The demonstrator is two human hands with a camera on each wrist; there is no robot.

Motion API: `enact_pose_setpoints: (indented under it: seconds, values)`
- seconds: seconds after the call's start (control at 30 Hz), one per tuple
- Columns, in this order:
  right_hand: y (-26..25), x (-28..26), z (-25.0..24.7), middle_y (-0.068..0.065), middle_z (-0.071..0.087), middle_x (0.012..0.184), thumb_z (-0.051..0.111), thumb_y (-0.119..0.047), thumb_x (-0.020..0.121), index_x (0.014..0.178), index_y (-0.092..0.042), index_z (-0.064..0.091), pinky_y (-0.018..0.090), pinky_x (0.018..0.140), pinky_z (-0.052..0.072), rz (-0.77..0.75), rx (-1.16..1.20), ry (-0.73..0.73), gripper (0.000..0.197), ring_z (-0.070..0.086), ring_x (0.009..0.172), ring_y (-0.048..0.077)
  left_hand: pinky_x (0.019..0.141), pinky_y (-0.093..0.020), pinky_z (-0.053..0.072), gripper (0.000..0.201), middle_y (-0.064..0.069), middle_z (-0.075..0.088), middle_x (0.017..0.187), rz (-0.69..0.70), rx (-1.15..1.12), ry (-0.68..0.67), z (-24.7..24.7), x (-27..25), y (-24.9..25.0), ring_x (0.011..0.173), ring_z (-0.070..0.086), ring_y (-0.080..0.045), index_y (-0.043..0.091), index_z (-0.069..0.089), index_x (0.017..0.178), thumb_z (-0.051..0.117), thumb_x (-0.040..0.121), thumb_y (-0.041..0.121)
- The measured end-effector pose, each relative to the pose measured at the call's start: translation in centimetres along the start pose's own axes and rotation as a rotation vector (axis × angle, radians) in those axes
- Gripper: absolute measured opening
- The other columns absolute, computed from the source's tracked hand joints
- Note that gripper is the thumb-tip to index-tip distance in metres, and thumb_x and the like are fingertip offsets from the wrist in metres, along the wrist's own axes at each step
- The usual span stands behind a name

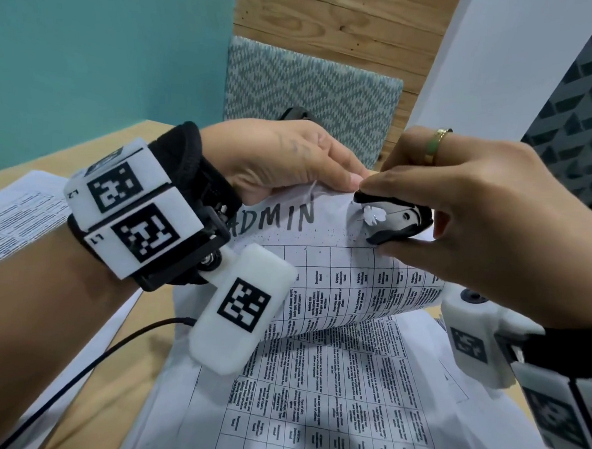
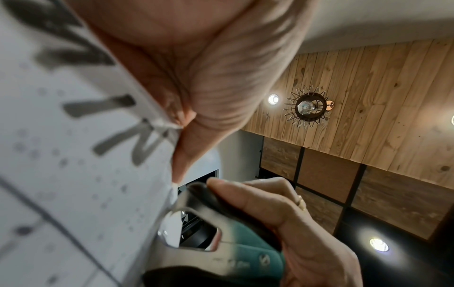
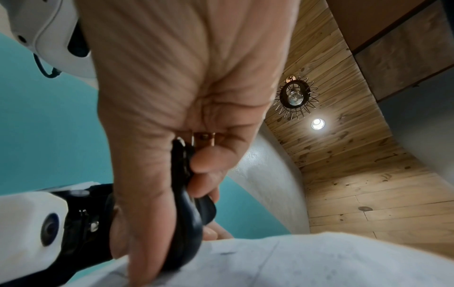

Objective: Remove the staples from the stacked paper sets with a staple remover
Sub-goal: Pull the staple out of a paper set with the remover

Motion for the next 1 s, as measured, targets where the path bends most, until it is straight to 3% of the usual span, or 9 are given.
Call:
enact_pose_setpoints:
  seconds: [0.23,0.33,0.4,0.5,0.6,0.73,0.83,0.9,1.0]
  values:
    - [0.05,0.02,-0.01,0.013,0.060,0.078,0.073,-0.017,0.059,0.086,-0.007,0.072,0.023,0.050,0.039,0.002,0.013,-0.014,0.029,0.031,0.053,0.012,0.087,-0.018,0.051,0.034,-0.017,0.067,0.105,-0.023,0.002,0.026,-0.22,-0.03,-0.20,0.095,0.063,-0.018,-0.002,0.061,0.106,0.055,0.074,0.002]
    - [-0.09,0.00,-0.08,0.011,0.060,0.078,0.073,-0.018,0.061,0.091,-0.009,0.072,0.025,0.050,0.034,-0.010,0.052,0.001,0.032,0.026,0.056,0.008,0.059,-0.007,0.048,0.013,0.000,0.069,0.068,-0.010,0.017,0.016,0.11,-0.35,0.15,0.062,0.063,-0.001,0.002,0.062,0.083,0.051,0.080,-0.004]
    - [-0.24,0.07,-0.02,0.011,0.060,0.078,0.073,-0.017,0.061,0.092,-0.009,0.072,0.025,0.053,0.030,-0.022,0.060,0.013,0.032,0.021,0.054,0.010,0.045,-0.003,0.040,0.028,0.005,0.060,0.049,0.020,0.019,0.028,-0.07,-0.37,0.34,0.045,0.056,0.003,0.007,0.058,0.065,0.046,0.085,-0.009]
    - [-0.27,0.14,0.01,0.012,0.060,0.079,0.071,-0.016,0.062,0.089,-0.008,0.073,0.026,0.053,0.030,-0.023,0.053,0.018,0.028,0.021,0.060,0.010,0.046,-0.003,0.040,0.027,0.006,0.060,0.048,0.031,0.049,0.015,-0.03,-0.40,0.37,0.046,0.056,0.003,0.007,0.058,0.067,0.046,0.086,-0.008]
    - [-0.28,0.03,-0.09,0.011,0.060,0.078,0.070,-0.015,0.061,0.088,-0.008,0.073,0.025,0.051,0.038,-0.021,0.022,0.025,0.027,0.033,0.057,0.012,0.046,-0.003,0.040,0.022,0.007,0.061,0.050,0.016,0.052,0.024,-0.01,-0.41,0.38,0.047,0.056,0.004,0.005,0.058,0.073,0.047,0.087,-0.008]
    - [-0.08,0.03,0.05,0.009,0.060,0.078,0.071,-0.014,0.061,0.090,-0.010,0.073,0.026,0.051,0.036,-0.041,0.045,0.052,0.029,0.029,0.059,0.007,0.063,-0.009,0.048,0.019,0.001,0.067,0.068,0.007,0.034,0.022,0.07,-0.21,0.10,0.064,0.063,-0.003,0.004,0.062,0.078,0.050,0.085,-0.008]
    - [0.02,-0.08,0.39,0.009,0.059,0.077,0.070,-0.014,0.061,0.088,-0.009,0.073,0.027,0.050,0.045,-0.049,0.017,0.054,0.027,0.043,0.055,0.019,0.056,-0.007,0.045,0.026,0.003,0.064,0.058,0.010,0.011,0.034,0.04,-0.18,0.06,0.056,0.060,-0.001,0.007,0.062,0.067,0.051,0.084,-0.008]
    - [0.05,-0.08,0.44,0.010,0.059,0.077,0.069,-0.013,0.060,0.086,-0.007,0.072,0.036,0.050,0.050,-0.047,-0.015,0.065,0.027,0.055,0.056,0.028,0.053,-0.006,0.043,0.027,0.005,0.062,0.054,0.024,0.021,0.037,0.00,-0.14,0.14,0.051,0.059,0.000,0.007,0.060,0.065,0.050,0.084,-0.009]
    - [0.08,-0.08,0.45,0.009,0.058,0.078,0.070,-0.009,0.061,0.085,-0.005,0.071,0.038,0.049,0.050,-0.059,-0.041,0.091,0.025,0.057,0.057,0.031,0.050,-0.006,0.043,0.024,0.005,0.062,0.051,0.035,0.026,0.031,-0.06,-0.05,0.18,0.049,0.059,0.000,0.006,0.058,0.067,0.050,0.084,-0.008]
Point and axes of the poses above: each hand's wrist, its own x-axis towards the middle knuckle, its own z-axis out of the palm, y = z × x, the point moved 7 cm from there along x, towards the middle knuckle
